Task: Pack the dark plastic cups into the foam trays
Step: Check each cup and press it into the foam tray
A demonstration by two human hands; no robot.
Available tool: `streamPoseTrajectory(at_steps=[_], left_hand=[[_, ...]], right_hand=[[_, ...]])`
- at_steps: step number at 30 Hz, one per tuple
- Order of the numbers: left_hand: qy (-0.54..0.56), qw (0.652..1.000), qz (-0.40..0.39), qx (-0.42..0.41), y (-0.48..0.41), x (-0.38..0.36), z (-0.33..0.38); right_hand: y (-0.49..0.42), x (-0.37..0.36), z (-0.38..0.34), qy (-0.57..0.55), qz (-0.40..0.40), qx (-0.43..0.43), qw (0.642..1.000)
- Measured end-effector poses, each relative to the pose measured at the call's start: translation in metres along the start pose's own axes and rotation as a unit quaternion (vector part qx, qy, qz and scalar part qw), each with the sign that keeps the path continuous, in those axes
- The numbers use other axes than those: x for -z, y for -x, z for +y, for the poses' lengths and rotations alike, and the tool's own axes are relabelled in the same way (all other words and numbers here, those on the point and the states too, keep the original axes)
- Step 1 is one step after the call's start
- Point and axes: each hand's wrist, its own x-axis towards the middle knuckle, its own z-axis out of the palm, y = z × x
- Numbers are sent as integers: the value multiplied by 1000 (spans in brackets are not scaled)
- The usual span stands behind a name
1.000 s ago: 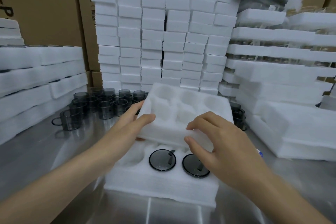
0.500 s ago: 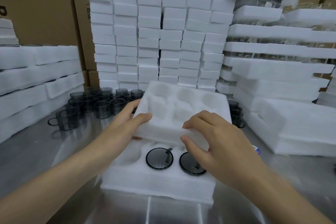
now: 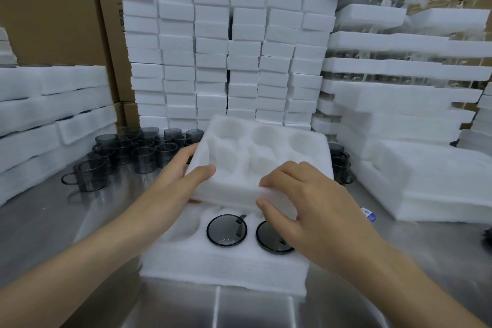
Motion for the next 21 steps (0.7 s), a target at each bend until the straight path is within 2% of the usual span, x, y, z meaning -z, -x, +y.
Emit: streamPoseTrajectory(at_steps=[21], left_hand=[[-25, 1000, 1, -15, 0, -1, 0]], right_hand=[[0, -4, 2, -2, 11, 4, 1000]])
